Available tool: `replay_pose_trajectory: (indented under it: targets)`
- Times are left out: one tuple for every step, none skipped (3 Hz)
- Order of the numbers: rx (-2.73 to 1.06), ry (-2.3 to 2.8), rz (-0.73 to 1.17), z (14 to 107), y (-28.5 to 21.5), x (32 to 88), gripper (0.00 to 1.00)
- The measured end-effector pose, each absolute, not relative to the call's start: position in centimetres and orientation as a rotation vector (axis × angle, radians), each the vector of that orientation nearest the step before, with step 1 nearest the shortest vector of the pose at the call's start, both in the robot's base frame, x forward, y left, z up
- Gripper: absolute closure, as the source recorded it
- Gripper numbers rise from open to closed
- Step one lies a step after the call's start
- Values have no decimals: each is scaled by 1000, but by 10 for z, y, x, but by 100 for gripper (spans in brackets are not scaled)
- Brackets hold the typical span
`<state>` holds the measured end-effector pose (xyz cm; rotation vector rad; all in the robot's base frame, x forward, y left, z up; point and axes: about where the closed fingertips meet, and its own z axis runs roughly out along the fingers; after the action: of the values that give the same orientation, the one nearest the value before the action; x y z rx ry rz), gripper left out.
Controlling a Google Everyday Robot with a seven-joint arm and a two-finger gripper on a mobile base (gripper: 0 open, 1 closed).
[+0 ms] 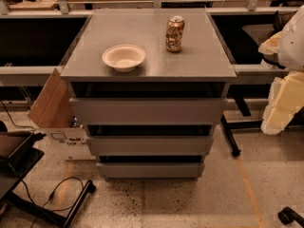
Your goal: Open bottom drawer
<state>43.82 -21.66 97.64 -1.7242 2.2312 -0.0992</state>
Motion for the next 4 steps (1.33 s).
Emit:
replay_pose_trajectory:
  targets:
    - [-1724,2231,-99,976,-217,438,0]
    - [-1694,2243,-83,946,-215,445,0]
    - [-1660,2257,-2,869,-213,445,0]
    - [-1618,2253,63,796,-214,451,0]
